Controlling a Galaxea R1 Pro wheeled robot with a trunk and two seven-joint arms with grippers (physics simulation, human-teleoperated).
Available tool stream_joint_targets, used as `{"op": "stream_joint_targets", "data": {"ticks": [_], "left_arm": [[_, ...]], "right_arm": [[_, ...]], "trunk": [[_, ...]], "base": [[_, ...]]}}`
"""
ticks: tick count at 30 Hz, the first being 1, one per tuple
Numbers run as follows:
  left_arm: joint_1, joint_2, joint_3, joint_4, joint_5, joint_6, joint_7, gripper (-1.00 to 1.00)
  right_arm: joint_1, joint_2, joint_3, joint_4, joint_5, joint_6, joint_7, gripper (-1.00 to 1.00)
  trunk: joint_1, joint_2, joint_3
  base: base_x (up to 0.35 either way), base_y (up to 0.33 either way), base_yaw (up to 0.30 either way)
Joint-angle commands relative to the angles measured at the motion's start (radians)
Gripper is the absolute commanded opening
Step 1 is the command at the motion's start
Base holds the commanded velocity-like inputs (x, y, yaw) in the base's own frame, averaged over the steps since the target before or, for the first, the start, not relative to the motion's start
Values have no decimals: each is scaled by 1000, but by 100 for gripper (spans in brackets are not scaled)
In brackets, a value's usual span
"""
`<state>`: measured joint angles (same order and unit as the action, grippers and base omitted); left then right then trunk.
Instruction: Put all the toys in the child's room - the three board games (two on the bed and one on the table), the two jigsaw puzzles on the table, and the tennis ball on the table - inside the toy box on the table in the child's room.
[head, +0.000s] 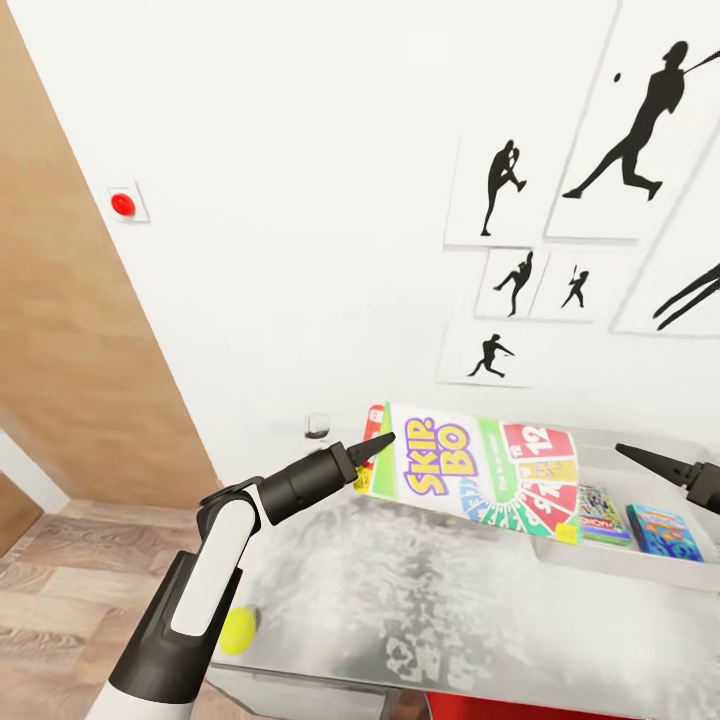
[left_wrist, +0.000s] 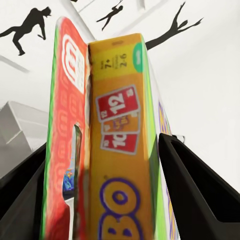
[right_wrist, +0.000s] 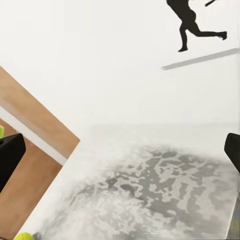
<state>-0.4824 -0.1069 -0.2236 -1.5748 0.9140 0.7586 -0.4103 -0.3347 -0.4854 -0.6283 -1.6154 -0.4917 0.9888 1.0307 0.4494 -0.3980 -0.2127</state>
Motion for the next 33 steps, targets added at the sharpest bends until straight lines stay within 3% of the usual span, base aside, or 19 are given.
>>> {"op": "stream_joint_targets", "data": {"ticks": [1,21,33], "left_arm": [[-1,-1,1,0,3,6,0,-100],[-1,0,1,-2,4,6,0,-100],[-1,2,1,-2,5,8,0,-100]], "right_arm": [[-2,0,-1,0,2,4,4,100],[-1,-2,-1,0,2,4,4,100],[-1,-1,-1,0,1,4,3,100]], "trunk": [[1,-2,-1],[1,-2,11],[1,-2,11]], "base": [[6,-8,-117],[-3,-8,-67],[-157,-123,-3]]}}
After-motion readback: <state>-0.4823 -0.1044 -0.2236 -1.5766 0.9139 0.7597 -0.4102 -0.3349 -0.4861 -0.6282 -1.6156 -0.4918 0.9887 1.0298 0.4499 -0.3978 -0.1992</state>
